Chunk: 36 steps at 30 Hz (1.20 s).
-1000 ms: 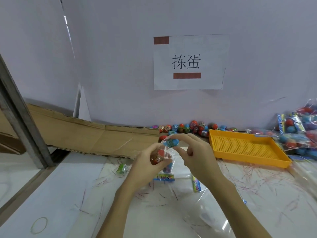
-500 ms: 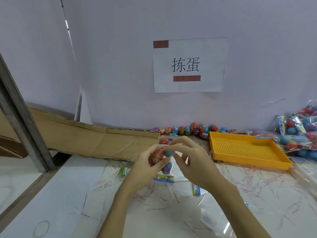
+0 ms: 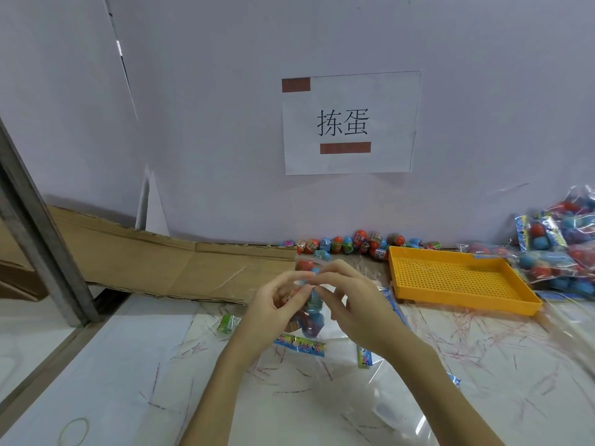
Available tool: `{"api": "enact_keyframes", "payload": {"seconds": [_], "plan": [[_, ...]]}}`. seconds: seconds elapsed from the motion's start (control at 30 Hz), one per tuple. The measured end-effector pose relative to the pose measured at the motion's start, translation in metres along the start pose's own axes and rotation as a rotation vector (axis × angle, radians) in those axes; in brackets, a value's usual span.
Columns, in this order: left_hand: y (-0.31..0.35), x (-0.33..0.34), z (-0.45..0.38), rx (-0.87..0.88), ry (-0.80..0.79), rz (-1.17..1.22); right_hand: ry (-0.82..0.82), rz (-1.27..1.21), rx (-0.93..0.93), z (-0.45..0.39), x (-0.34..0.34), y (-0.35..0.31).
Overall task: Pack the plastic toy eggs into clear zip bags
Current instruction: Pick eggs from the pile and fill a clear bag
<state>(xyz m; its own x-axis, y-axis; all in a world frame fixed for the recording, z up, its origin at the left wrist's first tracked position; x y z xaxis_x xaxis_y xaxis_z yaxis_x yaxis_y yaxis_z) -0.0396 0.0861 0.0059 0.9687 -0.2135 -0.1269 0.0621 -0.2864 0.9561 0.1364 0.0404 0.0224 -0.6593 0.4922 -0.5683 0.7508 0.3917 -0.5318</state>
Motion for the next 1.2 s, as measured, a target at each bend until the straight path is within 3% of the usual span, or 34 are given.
{"api": "enact_keyframes", "payload": {"seconds": [0.23,0.3,0.43,0.57,0.67,0.93,1.07,1.2], "plan": [[-0.001,-0.002,-0.004,-0.195,0.182,0.104,0.331,0.011,-0.026,-0.001,0.002,0.001],[-0.001,-0.003,-0.005,-0.245,0.205,0.225,0.389,-0.090,0.081,0.000,0.005,-0.001],[-0.003,-0.004,-0.005,-0.363,0.230,0.458,0.182,-0.342,0.402,0.004,0.014,-0.006],[-0.002,-0.001,-0.005,-0.440,0.243,0.531,0.166,-0.350,0.400,0.007,0.015,-0.003],[-0.004,-0.001,-0.006,-0.476,0.265,0.592,0.118,-0.427,0.504,0.007,0.014,0.001],[-0.010,0.000,-0.007,-0.422,0.358,0.468,-0.066,-0.391,0.665,0.005,0.012,0.011],[-0.011,0.003,-0.005,-0.393,0.285,0.355,0.091,-0.443,0.601,0.003,0.011,0.012],[-0.006,0.005,-0.004,-0.325,0.235,0.367,0.143,-0.479,0.619,0.003,0.008,0.015]]}}
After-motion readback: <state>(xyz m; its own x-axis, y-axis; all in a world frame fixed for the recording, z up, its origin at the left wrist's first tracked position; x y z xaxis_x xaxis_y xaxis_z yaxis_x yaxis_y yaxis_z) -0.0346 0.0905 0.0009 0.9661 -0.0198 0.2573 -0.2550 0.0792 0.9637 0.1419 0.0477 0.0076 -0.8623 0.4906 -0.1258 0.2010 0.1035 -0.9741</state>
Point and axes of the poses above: each hand's wrist, its own z-axis away from the middle knuckle, its own x-axis out of the palm, y = z × x, the point moved 1 cm from there along -z, towards the middle knuckle, and after that the axes turned 13 degrees about y, right-handed, at the moved point
